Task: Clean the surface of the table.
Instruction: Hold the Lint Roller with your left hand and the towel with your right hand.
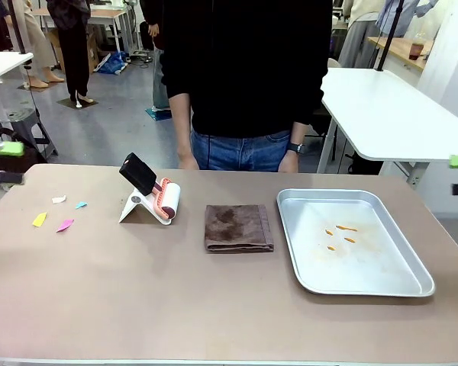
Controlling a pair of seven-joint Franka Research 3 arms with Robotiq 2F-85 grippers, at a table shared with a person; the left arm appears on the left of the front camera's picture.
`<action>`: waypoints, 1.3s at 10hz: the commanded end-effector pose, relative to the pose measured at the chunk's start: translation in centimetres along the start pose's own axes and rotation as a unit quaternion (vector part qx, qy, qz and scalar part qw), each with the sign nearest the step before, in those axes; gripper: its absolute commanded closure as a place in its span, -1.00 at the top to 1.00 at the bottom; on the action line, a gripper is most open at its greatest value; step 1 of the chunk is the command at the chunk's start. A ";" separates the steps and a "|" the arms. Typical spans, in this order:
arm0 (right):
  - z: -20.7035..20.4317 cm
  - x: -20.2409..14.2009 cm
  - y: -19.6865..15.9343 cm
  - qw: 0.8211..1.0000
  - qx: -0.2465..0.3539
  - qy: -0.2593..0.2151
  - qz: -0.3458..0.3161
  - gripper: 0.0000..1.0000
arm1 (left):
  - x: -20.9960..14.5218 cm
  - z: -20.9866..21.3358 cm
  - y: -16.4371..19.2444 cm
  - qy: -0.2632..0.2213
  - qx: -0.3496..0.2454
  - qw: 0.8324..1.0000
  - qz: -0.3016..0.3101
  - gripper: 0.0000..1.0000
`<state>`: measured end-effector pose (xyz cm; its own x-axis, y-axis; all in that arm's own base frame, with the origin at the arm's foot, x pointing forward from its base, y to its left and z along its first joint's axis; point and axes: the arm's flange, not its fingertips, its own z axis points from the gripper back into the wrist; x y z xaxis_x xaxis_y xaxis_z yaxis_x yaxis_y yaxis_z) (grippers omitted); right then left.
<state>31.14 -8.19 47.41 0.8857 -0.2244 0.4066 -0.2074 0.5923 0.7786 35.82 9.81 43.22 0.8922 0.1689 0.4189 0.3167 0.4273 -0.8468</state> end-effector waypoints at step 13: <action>-39.8 -0.4 10.5 0.947 -0.271 0.167 0.028 1.00 | 15.0 -15.9 -1.5 0.214 0.221 0.949 0.070 1.00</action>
<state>43.99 26.76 35.51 0.9769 0.0799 0.1981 -0.1479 0.9221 0.3576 54.61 -1.98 45.37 0.9951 -0.0858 0.0496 0.0977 0.7653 -0.6362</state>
